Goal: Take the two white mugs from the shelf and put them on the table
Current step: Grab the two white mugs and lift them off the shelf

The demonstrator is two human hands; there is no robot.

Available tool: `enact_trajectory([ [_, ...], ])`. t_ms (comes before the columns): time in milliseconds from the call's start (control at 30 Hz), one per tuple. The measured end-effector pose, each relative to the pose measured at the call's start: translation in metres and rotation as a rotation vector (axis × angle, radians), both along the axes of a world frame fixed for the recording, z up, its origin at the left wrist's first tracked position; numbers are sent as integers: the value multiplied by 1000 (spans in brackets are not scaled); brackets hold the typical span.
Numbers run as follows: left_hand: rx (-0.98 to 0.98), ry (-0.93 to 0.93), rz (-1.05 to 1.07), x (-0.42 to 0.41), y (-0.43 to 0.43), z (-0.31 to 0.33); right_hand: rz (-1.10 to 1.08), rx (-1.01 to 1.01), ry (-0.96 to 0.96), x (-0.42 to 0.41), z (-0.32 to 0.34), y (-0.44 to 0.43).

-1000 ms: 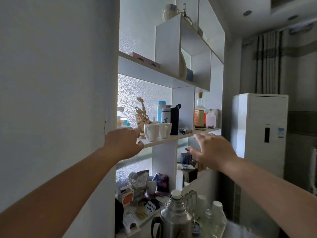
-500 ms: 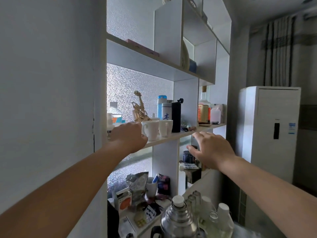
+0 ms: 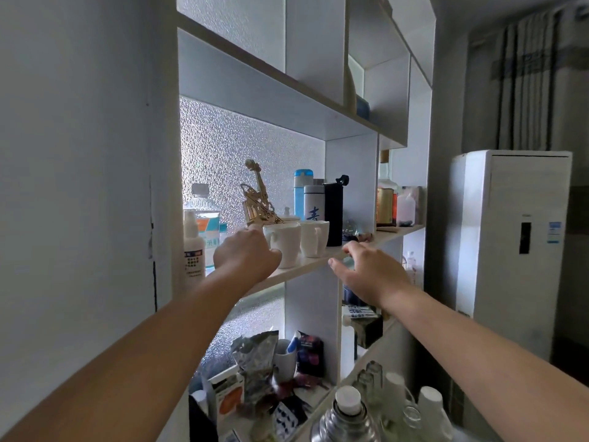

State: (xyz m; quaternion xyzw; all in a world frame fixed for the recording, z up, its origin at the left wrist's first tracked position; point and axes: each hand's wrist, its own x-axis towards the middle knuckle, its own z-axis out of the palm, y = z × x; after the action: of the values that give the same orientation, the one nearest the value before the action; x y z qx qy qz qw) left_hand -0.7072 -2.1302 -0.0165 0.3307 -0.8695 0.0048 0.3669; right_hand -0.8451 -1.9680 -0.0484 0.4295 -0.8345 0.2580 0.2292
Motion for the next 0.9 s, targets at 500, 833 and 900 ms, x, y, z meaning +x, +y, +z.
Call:
enact_trajectory([
  [500,-7,-7,-38,-39,-37,-10,-16,-94,-117,-48,1,-74],
  [833,167,37,-131,-47,-47,-5,92,-286,-253,-71,-6,-107],
  [900,223,54,-140,-47,-50,-5,118,-359,-266,-73,-9,-112],
])
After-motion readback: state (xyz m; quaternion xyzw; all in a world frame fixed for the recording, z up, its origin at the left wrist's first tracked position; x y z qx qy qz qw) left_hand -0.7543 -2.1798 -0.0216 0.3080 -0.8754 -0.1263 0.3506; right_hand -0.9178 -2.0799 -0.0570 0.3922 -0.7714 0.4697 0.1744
